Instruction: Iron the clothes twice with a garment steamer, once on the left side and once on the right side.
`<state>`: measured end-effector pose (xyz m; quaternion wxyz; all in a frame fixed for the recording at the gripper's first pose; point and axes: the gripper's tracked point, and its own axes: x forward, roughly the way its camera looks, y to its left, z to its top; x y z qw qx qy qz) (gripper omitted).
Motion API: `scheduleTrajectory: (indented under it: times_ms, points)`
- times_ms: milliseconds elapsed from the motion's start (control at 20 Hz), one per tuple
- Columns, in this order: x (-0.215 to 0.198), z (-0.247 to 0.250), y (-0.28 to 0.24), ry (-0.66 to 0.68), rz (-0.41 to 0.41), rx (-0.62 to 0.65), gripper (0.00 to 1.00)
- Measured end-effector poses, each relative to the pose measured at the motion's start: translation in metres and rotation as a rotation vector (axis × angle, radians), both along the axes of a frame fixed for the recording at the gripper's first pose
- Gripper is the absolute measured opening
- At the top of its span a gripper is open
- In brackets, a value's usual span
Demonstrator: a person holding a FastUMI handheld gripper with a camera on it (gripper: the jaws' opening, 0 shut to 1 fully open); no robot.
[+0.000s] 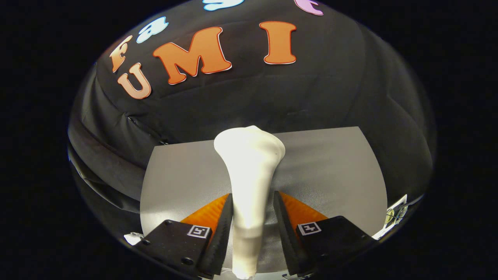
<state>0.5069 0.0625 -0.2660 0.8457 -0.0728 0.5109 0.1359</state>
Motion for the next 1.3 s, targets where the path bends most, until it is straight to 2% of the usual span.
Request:
scheduleTrajectory:
  times_ms: [50, 150, 200, 600, 650, 1000, 1300]
  points:
    - [-0.002, -0.005, 0.000, 0.017, -0.002, -0.001, 0.68]
    - [-0.004, -0.010, 0.002, 0.039, -0.018, 0.013, 0.55]
    - [-0.004, -0.008, 0.002, 0.032, -0.017, 0.012, 0.52]
    - [-0.005, -0.008, 0.002, -0.021, -0.065, -0.001, 0.44]
    - [-0.004, -0.006, 0.003, -0.045, -0.066, -0.004, 0.38]
    - [-0.016, 0.038, -0.006, -0.255, -0.118, -0.025, 0.38]
    - [-0.061, 0.082, 0.004, -0.410, -0.212, 0.035, 0.38]
